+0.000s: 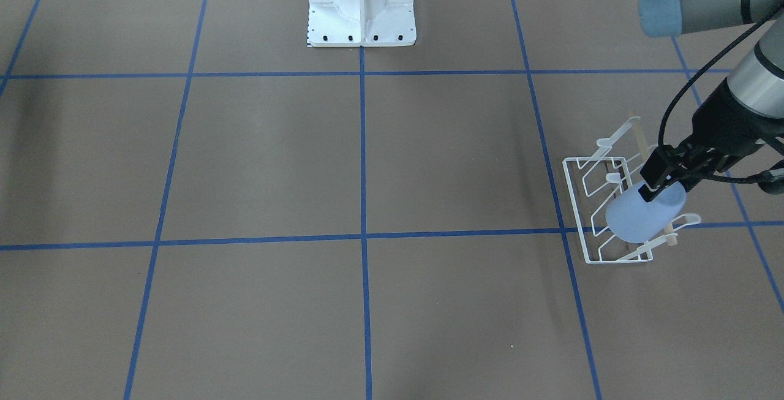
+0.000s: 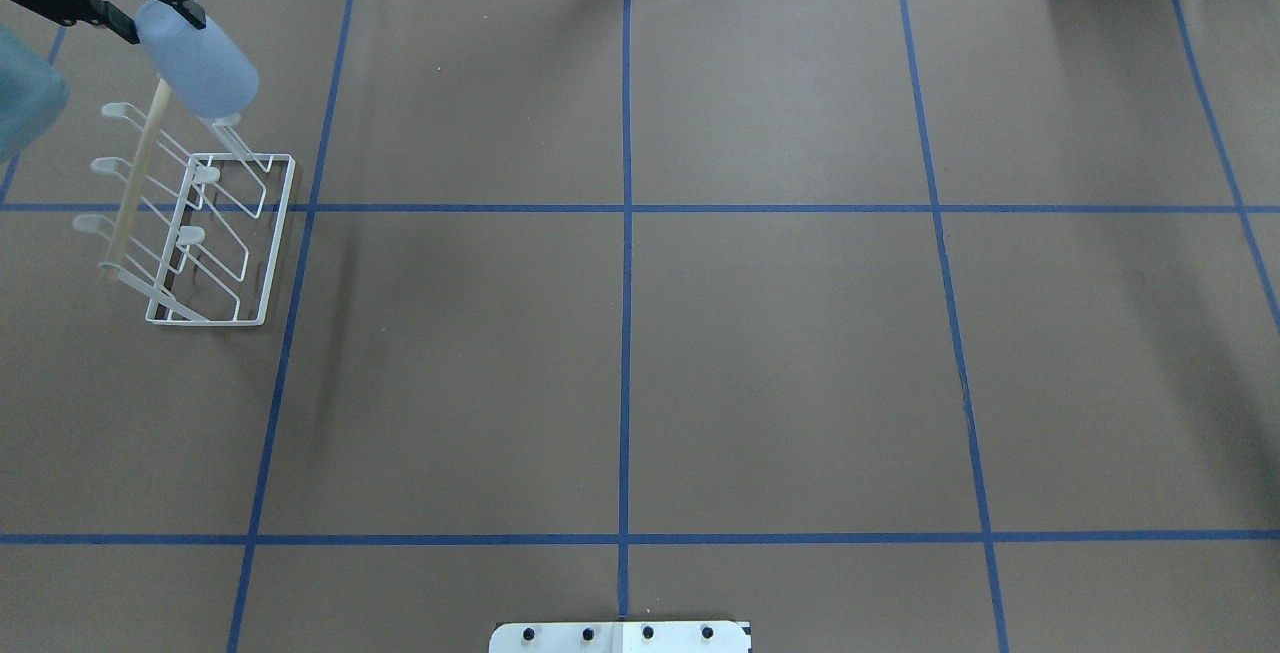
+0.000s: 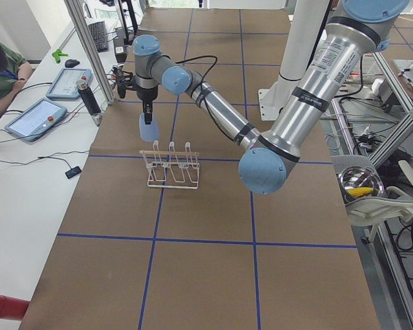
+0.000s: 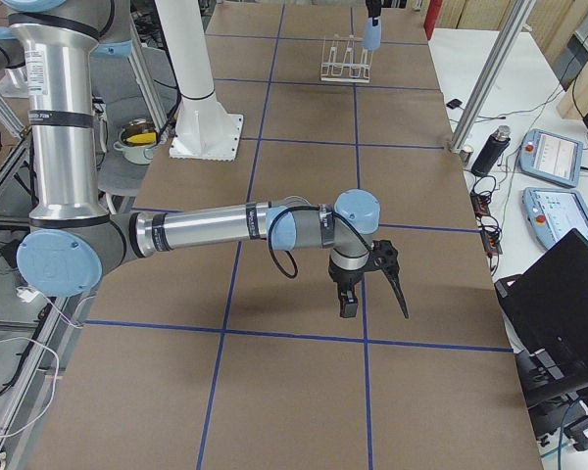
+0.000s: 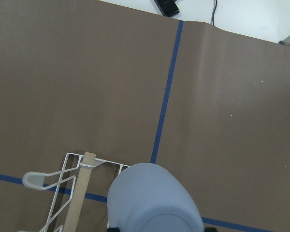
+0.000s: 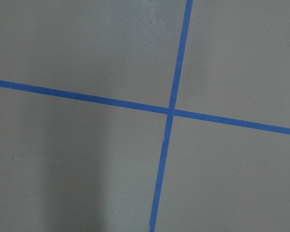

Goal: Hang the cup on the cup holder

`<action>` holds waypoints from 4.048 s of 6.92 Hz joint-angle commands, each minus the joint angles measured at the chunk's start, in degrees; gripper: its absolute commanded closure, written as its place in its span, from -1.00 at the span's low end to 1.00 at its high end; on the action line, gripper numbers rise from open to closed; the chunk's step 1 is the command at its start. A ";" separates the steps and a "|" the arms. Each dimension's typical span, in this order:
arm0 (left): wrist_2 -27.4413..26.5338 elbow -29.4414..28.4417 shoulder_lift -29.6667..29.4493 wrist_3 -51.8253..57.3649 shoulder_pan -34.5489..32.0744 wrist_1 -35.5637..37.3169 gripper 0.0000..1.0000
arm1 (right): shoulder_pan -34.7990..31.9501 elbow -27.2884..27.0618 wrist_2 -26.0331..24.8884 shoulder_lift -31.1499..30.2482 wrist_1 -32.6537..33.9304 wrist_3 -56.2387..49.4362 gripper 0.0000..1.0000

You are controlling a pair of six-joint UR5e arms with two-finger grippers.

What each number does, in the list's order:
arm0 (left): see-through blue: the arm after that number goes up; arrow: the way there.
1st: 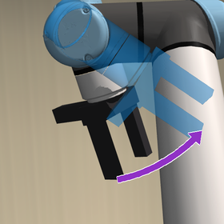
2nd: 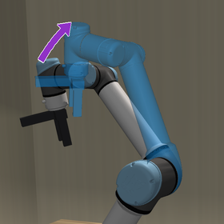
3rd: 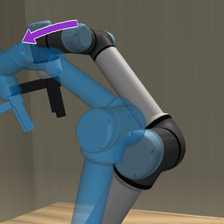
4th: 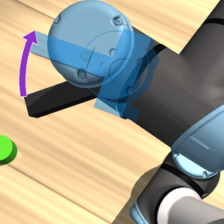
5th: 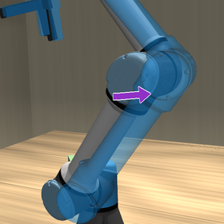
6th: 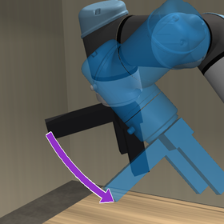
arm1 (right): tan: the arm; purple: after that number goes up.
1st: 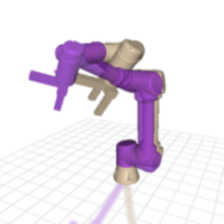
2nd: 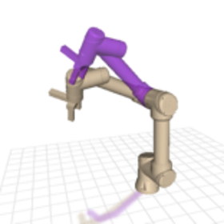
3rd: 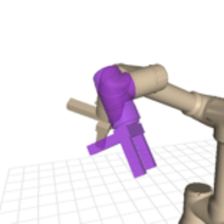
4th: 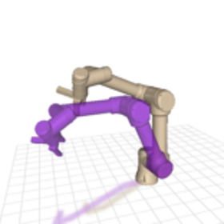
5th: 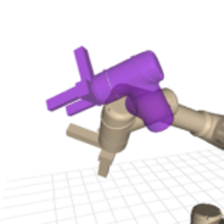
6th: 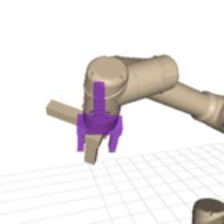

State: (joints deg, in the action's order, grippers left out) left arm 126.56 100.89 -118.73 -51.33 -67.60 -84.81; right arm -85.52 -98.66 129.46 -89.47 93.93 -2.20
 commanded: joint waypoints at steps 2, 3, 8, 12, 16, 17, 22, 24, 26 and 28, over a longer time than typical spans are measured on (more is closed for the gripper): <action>0.00 -0.17 0.61 0.00 1.06 0.00 1.00 | 0.00 -0.12 0.00 0.09 -0.15 0.00 -1.00; 0.87 0.09 1.13 0.00 1.06 0.09 1.00 | 0.00 -0.13 0.00 0.18 -0.15 0.00 -1.00; 2.55 -3.68 1.57 0.09 1.15 -3.78 1.00 | 0.00 -0.12 0.00 0.27 -0.24 0.09 -1.00; 2.03 -6.14 2.44 0.18 2.37 -5.00 -0.94 | 0.00 -0.04 0.00 0.18 -0.24 0.09 -1.00; 1.58 -4.05 7.38 0.09 2.91 -14.68 -0.97 | 0.00 -0.13 0.27 0.09 -0.42 0.26 -1.00; 2.10 -2.12 7.38 0.18 1.34 -14.07 -0.97 | 0.00 0.22 -0.17 0.35 -0.42 0.27 -1.00; 5.89 8.09 12.77 27.15 -10.60 7.27 -0.97 | 1.23 0.58 0.09 -0.08 -0.42 -0.35 -1.00; 9.37 2.92 18.25 33.71 -18.76 6.51 -0.97 | 1.14 1.63 0.27 -1.14 -0.33 0.26 -1.00; 10.64 -1.45 23.02 48.31 -23.70 6.50 -0.97 | -1.30 1.81 1.75 -2.36 -0.24 0.27 -1.00; 8.63 -10.34 25.64 48.69 -23.64 1.27 -0.97 | -3.33 1.81 3.60 -2.98 0.28 0.00 -1.00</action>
State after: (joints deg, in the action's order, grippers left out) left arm 136.36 94.92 -94.62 -3.60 -90.89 -80.32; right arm -87.69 -96.90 132.07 -92.09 93.93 -2.08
